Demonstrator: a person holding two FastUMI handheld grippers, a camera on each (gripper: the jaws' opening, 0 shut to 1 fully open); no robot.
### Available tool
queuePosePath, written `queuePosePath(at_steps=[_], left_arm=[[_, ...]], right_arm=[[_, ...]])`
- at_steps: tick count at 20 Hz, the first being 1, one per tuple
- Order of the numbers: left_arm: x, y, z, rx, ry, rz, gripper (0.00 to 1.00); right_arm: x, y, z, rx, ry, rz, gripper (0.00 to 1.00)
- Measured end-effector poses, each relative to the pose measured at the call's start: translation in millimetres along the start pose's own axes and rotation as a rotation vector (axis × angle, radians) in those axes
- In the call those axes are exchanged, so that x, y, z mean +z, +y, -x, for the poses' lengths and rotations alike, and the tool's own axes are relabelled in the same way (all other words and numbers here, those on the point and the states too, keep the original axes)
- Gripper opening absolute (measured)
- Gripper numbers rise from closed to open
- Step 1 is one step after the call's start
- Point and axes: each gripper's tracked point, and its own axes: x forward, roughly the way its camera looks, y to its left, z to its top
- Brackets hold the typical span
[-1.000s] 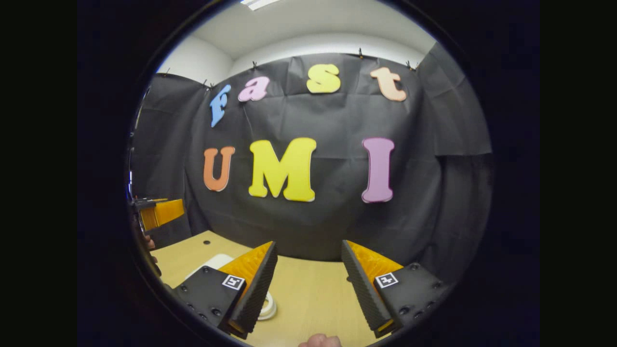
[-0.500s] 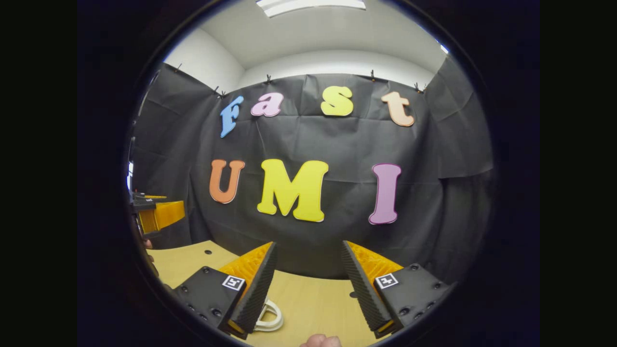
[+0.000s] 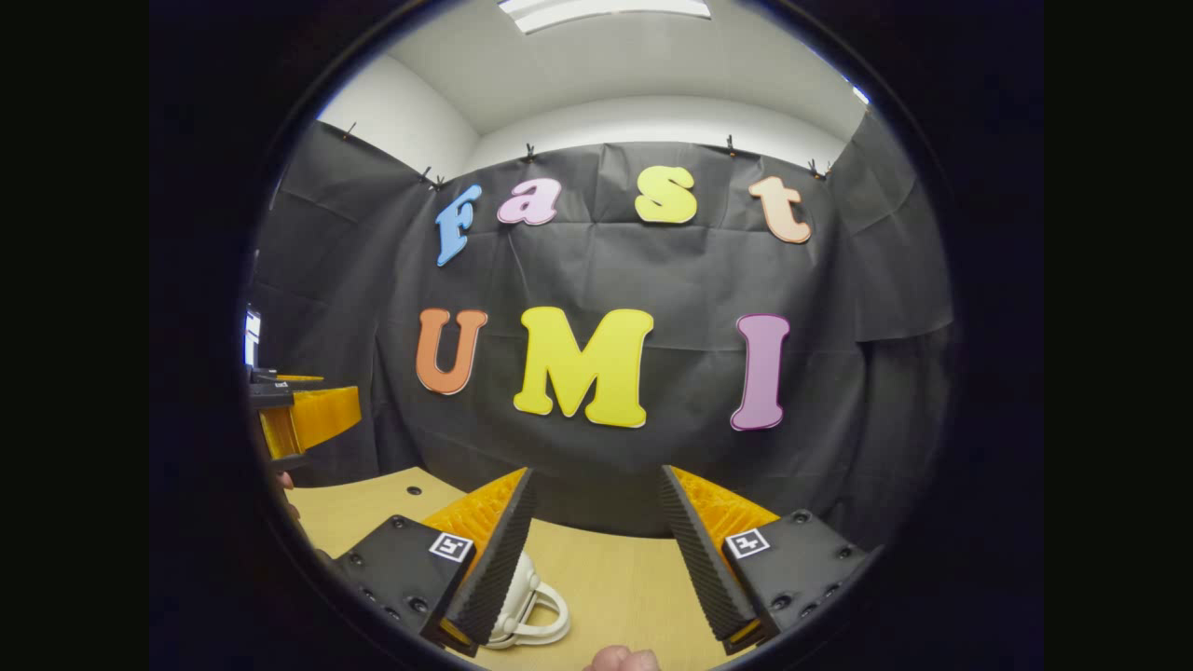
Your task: First open the suitcase, pack the skin care products into it, and then close the suitcase.
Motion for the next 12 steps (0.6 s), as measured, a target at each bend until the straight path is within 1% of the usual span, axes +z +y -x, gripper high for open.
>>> queuePosePath(at_steps=[6, 8, 9, 10, 12], left_arm=[[-6, 10, 0, 0.027, 0.025, -0.003, 0.98], [-8, 13, 0, 0.034, 0.025, -0.008, 0.98], [-9, 13, 0, 0.035, 0.026, -0.008, 0.98], [-9, 13, 0, 0.035, 0.026, -0.010, 0.98], [-10, 15, 0, 0.032, 0.028, -0.009, 0.98]], right_arm=[[-9, 16, -3, 0.017, 0.020, 0.002, 0.79], [-10, 16, -4, 0.009, 0.020, -0.001, 0.79], [-11, 16, -5, 0.006, 0.021, -0.002, 0.77], [-12, 16, -6, 0.001, 0.024, -0.002, 0.79], [-14, 17, -6, -0.004, 0.032, 0.004, 0.77]])
